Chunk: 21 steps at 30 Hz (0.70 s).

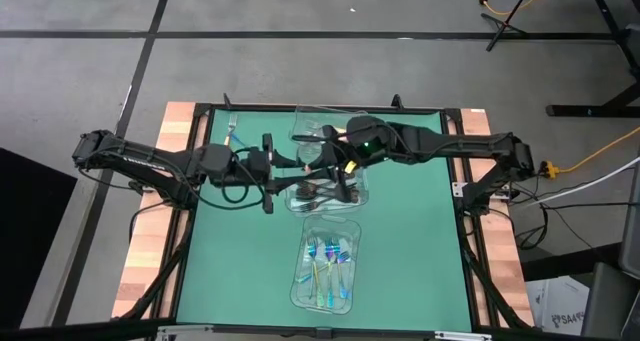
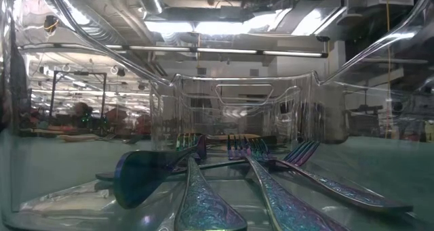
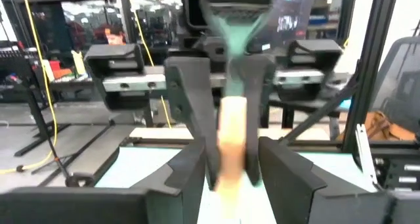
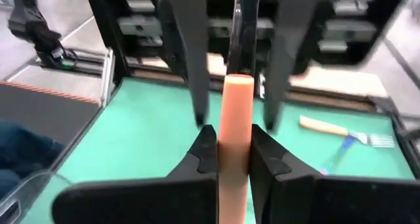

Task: Sort silverware by color (type)
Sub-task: Put the yellow fork into the top transparent bin

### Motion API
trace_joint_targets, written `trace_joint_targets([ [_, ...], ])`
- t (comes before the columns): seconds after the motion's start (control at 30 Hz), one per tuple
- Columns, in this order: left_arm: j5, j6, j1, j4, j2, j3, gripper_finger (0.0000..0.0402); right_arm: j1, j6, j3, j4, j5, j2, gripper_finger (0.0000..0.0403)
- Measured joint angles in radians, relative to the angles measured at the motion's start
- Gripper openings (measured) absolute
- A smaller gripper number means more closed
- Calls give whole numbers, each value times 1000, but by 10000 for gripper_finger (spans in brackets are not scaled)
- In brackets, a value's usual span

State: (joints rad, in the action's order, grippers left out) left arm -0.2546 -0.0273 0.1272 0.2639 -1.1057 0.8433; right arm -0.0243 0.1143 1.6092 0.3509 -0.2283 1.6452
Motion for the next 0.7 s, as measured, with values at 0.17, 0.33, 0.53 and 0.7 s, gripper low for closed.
trace_joint_targets([
  [0.17, 2, 29, 0, -64, 0, 0, 136, -49, 26, 0, 99, 8, -24, 20],
  [0.33, -9, 76, -1, -175, 0, 0, 136, -116, 53, 0, 176, 1, -33, 21],
  [0.53, -14, 153, 0, -343, 0, 0, 136, -240, 157, 0, 252, 3, -28, 21],
  [0.7, -17, 217, 0, -447, 0, 0, 136, -362, 226, 1, 305, -2, 13, 27],
])
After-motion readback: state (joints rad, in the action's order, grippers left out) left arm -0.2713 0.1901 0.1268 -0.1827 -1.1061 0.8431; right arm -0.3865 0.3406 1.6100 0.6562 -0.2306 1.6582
